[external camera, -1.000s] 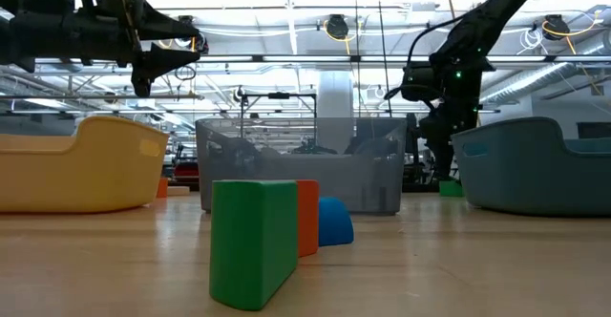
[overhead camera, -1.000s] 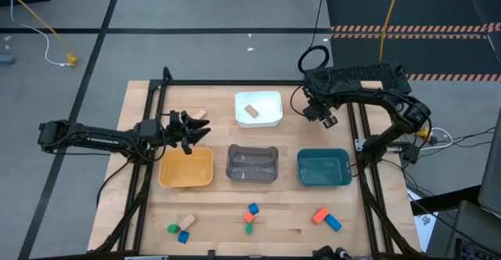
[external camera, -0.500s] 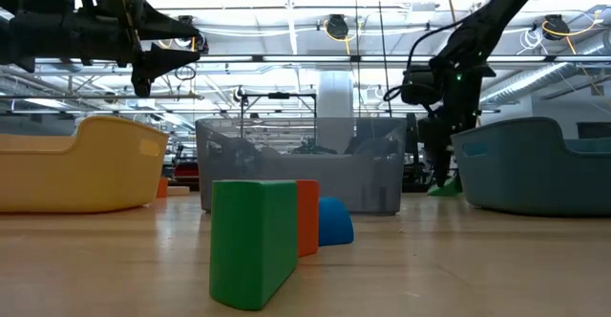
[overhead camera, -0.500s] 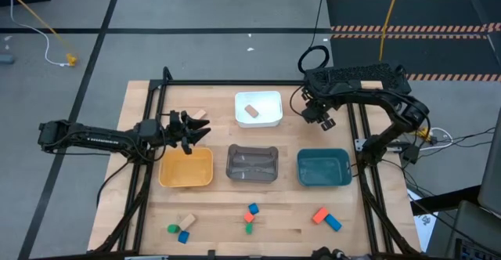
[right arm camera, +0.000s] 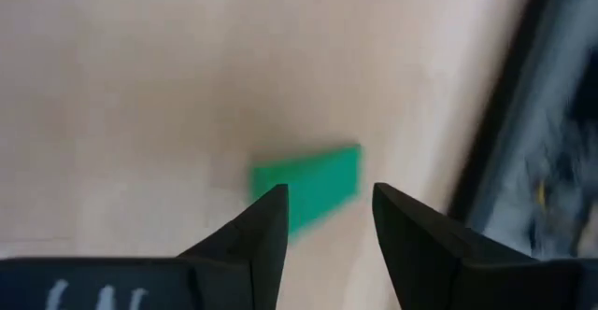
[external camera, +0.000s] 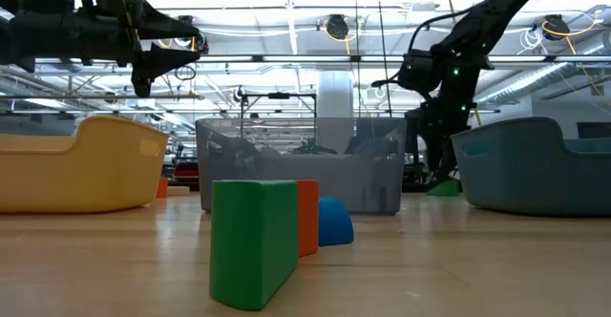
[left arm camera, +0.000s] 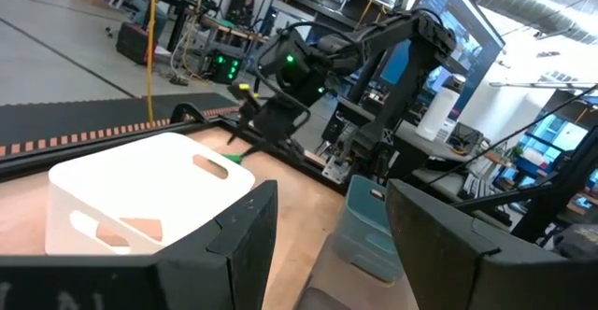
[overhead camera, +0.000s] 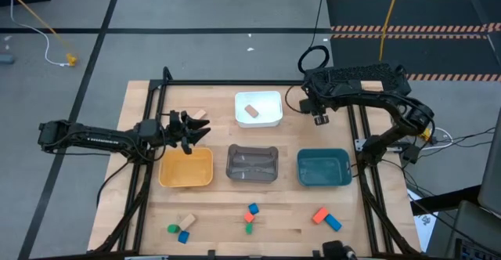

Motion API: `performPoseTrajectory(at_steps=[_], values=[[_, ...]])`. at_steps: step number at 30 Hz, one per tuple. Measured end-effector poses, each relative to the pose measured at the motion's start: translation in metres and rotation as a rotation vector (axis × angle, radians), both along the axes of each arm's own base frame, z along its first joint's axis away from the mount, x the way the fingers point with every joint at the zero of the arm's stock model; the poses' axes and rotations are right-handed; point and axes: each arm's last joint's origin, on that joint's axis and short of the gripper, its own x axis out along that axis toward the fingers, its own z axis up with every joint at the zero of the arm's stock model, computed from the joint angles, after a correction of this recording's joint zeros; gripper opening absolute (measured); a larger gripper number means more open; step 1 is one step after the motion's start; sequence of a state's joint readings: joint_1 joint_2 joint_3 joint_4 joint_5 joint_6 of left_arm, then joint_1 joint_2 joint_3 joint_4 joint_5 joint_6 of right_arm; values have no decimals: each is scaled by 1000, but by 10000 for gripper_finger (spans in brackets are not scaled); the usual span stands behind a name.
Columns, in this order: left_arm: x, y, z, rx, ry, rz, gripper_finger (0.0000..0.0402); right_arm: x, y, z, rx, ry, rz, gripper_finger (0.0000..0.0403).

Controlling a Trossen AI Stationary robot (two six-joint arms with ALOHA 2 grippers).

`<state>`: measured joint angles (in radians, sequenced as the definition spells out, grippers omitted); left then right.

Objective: Sort & place blocks by color
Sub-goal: Put the top green triangular block into the dark blue bin

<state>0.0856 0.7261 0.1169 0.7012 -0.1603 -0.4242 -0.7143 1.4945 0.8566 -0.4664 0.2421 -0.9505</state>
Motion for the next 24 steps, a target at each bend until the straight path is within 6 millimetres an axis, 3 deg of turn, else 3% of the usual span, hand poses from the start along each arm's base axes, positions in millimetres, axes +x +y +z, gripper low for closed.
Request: performPoseTrajectory(at_steps=[4, 10, 19, 24], values=[[0, 0, 0, -4, -3, 6, 200, -5, -4, 3, -38, -41, -189, 148], [0, 0, 0, -49, -12, 2, 200, -11, -9, 2, 37, -182, -456, 176], [0, 0, 0, -51, -11, 2, 200, -18, -16, 1, 172, -538, -1215, 214], [0, 0, 0, -31, -4, 4, 200, -16, -16, 2, 235, -621, -1321, 206]])
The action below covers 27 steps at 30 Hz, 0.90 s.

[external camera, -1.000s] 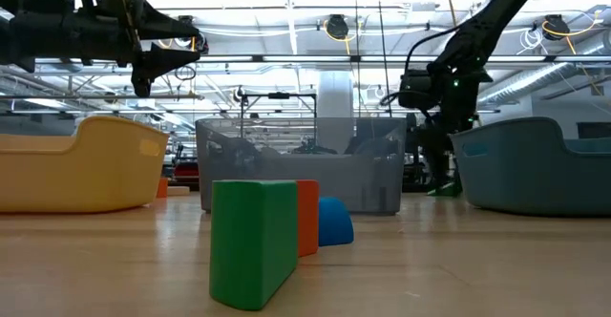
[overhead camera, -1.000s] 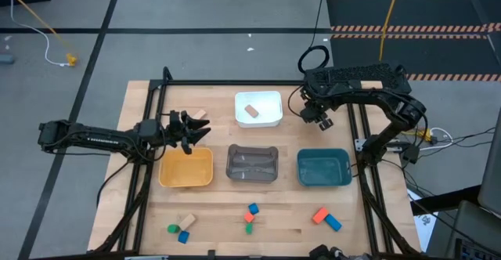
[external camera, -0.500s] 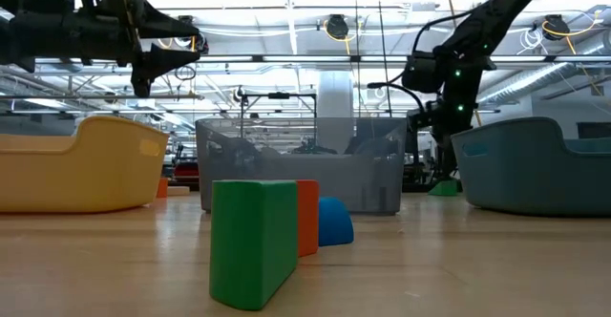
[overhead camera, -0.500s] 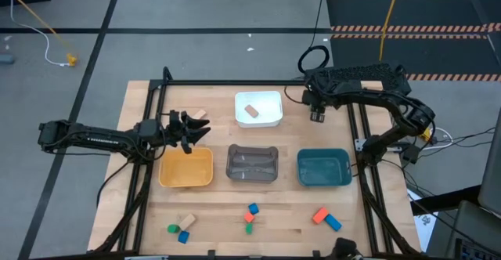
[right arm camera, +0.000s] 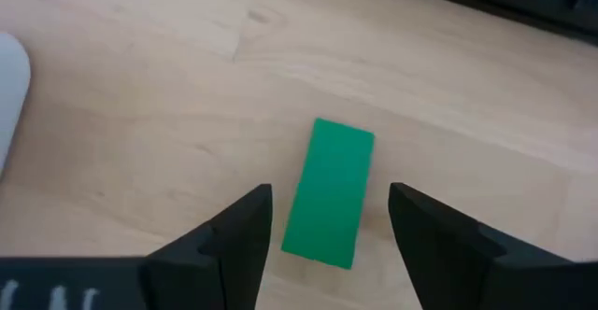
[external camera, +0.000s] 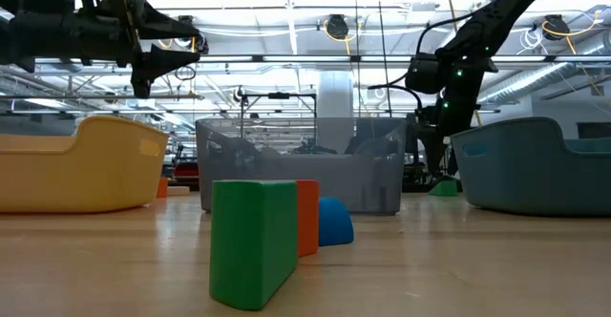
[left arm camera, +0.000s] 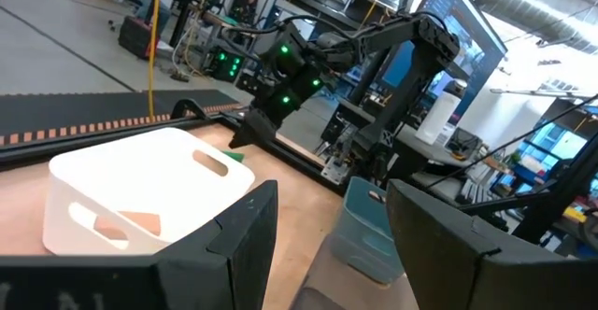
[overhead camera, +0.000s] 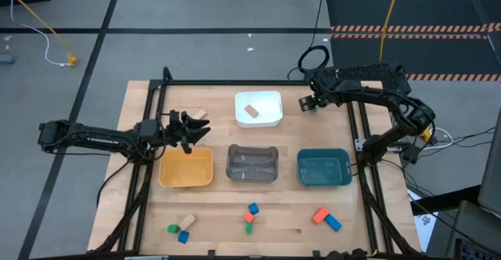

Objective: Sort & place blocks by color
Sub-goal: Put the top green triangular block into the dark blue bin

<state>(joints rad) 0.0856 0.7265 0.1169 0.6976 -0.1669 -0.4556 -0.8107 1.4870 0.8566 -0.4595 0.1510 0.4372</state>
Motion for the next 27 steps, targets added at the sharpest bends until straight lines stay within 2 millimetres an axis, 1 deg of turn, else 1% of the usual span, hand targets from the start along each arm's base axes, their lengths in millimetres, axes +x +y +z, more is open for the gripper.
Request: performPoseTrajectory(at_steps=[5, 11, 18, 23, 27], values=[[0, 0, -1, 1, 11, -1, 200, 1, 1, 0, 4, -13, -27, 197], [0, 0, -5, -7, 57, -8, 200, 2, 3, 0, 19, -28, -52, 197], [0, 0, -6, -3, 68, -8, 200, 6, 8, -1, 45, -47, -63, 197], [0, 0, -6, 1, 68, -8, 200, 1, 15, -15, 59, -37, -70, 196], [0, 0, -6, 2, 69, -9, 200, -4, 19, -28, 48, -65, -95, 196]])
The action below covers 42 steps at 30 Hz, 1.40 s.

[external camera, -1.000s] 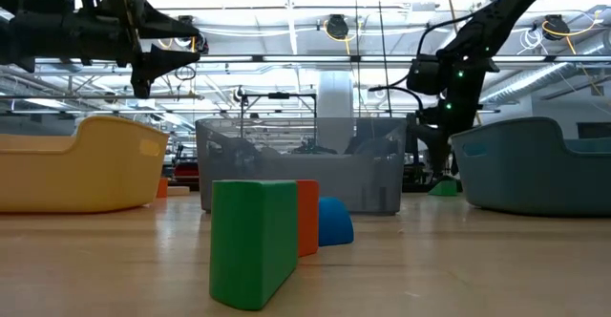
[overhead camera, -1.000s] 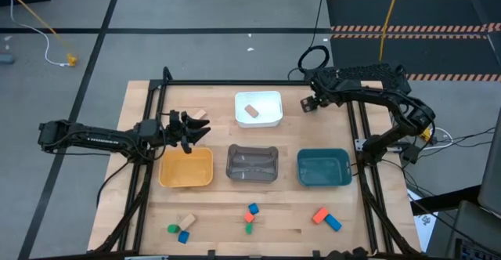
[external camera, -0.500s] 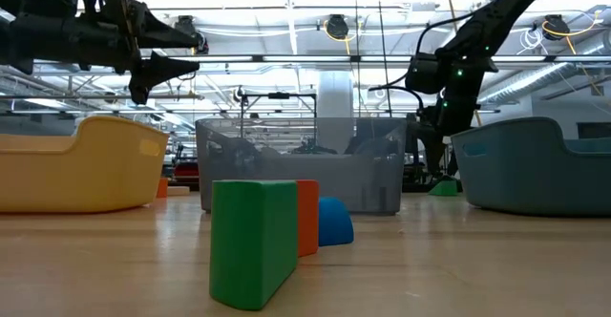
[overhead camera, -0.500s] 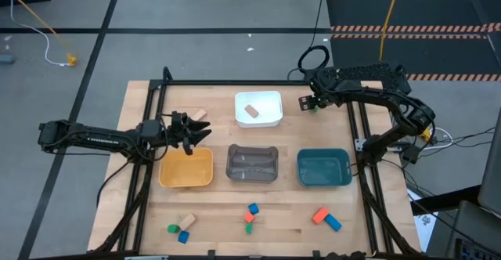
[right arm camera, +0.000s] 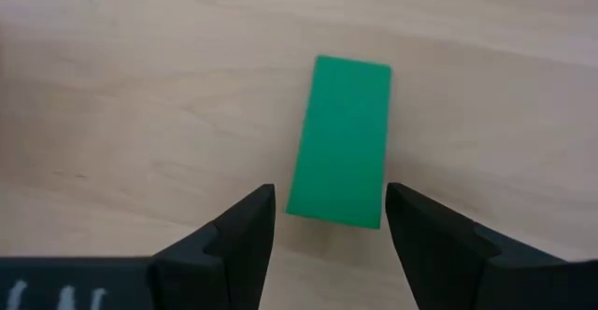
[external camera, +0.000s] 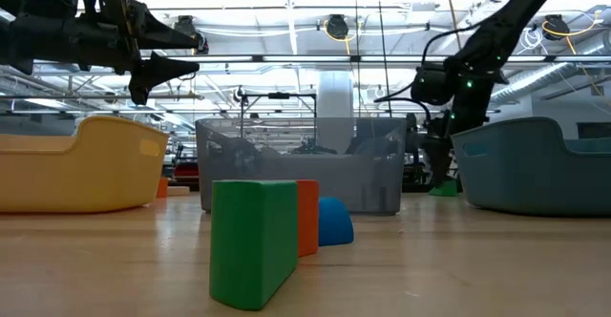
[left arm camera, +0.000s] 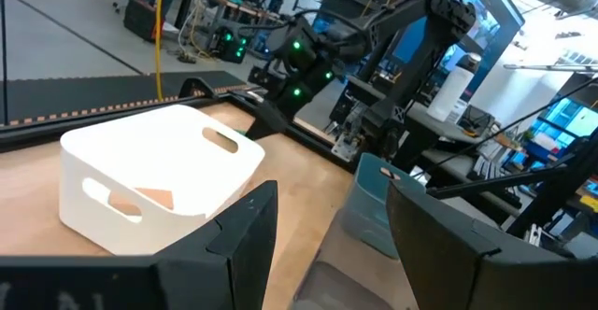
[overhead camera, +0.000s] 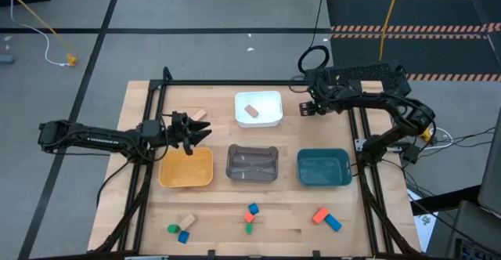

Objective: Sort & place blocks by color
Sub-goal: Put the top green triangular block into the dark blue bin

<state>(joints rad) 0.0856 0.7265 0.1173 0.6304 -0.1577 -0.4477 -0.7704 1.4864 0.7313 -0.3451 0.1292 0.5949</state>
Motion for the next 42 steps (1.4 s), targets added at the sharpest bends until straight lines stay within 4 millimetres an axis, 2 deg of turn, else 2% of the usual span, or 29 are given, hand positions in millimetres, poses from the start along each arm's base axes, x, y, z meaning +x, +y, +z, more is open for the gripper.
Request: performPoseTrajectory(at_steps=[7, 16, 20, 25, 31, 36, 42], values=[[0, 0, 0, 0, -1, -1, 200, -4, 4, -13, -49, -57, -22, 196], [0, 0, 0, -6, -3, -1, 200, -7, 3, -17, -135, -30, -43, 195], [0, 0, 0, -6, -3, -1, 200, -7, 3, -18, -138, -20, -34, 172], [0, 0, 0, -6, -3, -1, 200, -7, 3, -17, -142, -20, -32, 115], [0, 0, 0, -11, -5, -1, 200, -7, 3, -17, -140, -18, -8, 116], [0, 0, 2, -9, -23, -2, 200, -6, 5, -5, -153, -93, 19, 116], [0, 0, 7, 9, -70, -1, 200, -3, 9, 33, -241, -340, 135, 116]])
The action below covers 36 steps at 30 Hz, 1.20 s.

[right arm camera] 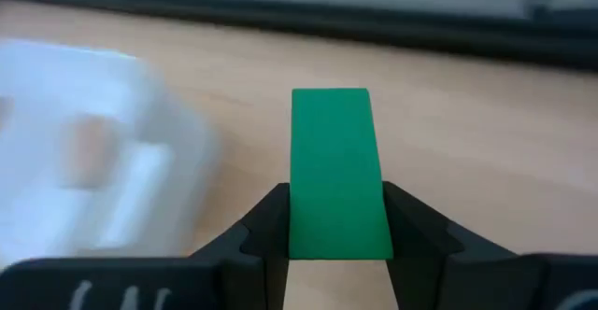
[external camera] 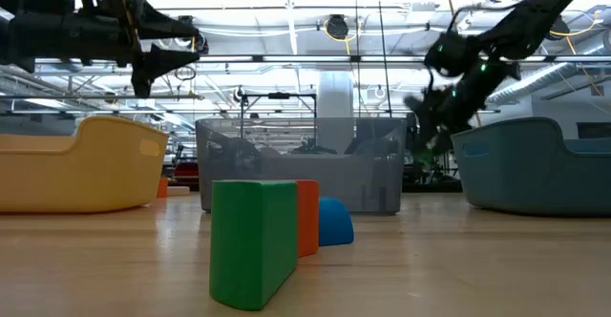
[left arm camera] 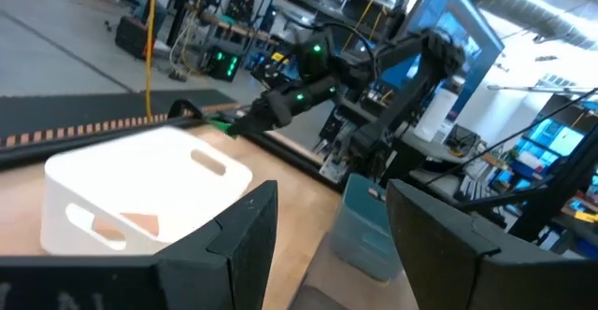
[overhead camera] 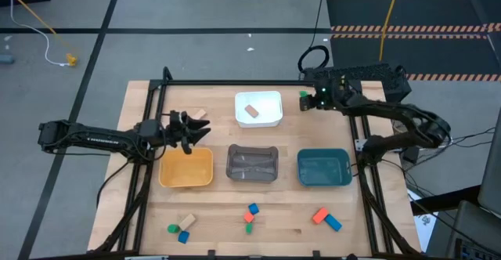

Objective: Sort & place blocks by color
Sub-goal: Put the top green triangular block into the dark blue bin

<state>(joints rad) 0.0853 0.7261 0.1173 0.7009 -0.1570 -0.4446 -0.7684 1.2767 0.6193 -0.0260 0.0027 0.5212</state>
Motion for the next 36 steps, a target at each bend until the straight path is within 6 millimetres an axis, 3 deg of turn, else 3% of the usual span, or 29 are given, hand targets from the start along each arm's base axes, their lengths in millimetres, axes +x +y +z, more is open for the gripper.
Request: performPoseTrajectory(at_steps=[8, 16, 26, 32, 36], values=[[-1, 0, 8, 59, -68, 16, 200, 4, 43, 49, 105, -364, 411, 116], [-2, 0, 11, 104, -88, 24, 200, 14, 103, 75, 185, -501, 615, 116], [-2, 0, 10, 100, -82, 24, 200, 21, 173, 65, 310, -375, 821, 120], [-1, 0, 6, 65, -44, 18, 200, 15, 199, 57, 439, -312, 869, 122], [0, 0, 1, 17, -11, 12, 200, 5, 208, 46, 543, -162, 880, 123]])
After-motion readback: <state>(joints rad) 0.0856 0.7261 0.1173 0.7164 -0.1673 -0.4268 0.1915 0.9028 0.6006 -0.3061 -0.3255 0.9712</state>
